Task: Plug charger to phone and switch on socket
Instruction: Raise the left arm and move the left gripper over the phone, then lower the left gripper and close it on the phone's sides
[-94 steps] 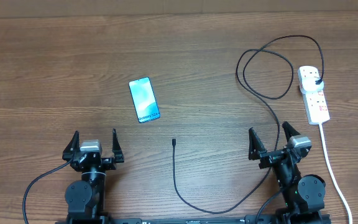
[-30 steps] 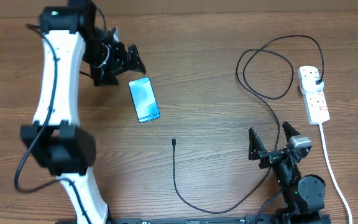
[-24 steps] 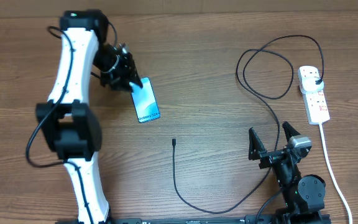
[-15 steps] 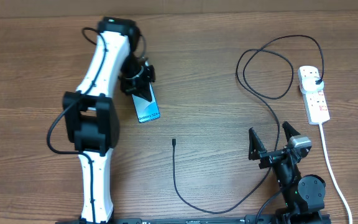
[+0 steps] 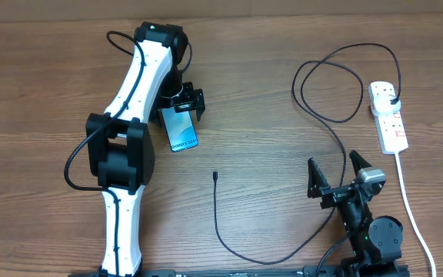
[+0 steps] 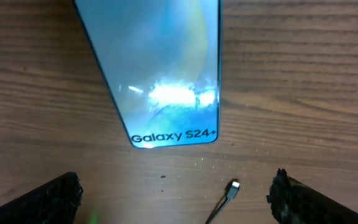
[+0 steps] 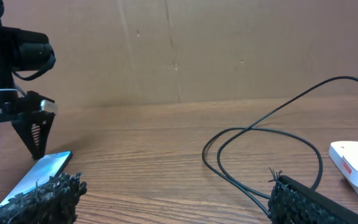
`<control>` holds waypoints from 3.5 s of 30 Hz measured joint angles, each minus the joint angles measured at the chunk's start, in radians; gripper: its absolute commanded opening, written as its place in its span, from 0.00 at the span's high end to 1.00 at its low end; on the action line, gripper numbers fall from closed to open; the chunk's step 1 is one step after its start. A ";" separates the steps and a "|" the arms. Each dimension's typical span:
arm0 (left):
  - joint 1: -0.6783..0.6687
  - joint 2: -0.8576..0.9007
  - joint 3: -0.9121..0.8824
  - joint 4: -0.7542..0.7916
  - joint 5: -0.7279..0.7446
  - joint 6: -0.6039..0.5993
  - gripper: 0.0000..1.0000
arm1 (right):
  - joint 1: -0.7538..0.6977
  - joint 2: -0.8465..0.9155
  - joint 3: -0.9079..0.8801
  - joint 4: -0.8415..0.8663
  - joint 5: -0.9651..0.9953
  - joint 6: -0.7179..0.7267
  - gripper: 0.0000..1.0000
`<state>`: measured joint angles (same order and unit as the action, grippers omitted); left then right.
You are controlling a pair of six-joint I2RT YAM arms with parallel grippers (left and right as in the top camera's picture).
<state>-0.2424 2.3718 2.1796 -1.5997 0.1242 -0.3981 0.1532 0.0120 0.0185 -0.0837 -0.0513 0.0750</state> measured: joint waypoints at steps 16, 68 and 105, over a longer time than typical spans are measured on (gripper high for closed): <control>-0.084 0.027 0.000 0.027 -0.085 -0.079 0.00 | 0.000 0.000 0.000 0.000 0.000 0.000 0.00; -0.005 0.027 -0.081 0.231 -0.190 -0.187 0.00 | 0.000 0.000 0.000 0.000 0.000 0.000 0.00; -0.013 -0.119 -0.498 0.550 -0.095 -0.063 0.00 | 0.000 -0.001 0.000 0.000 0.000 0.000 0.00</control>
<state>-0.2554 2.2532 1.6814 -1.0500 0.0296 -0.4606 0.1532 0.0113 0.0185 -0.0841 -0.0513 0.0746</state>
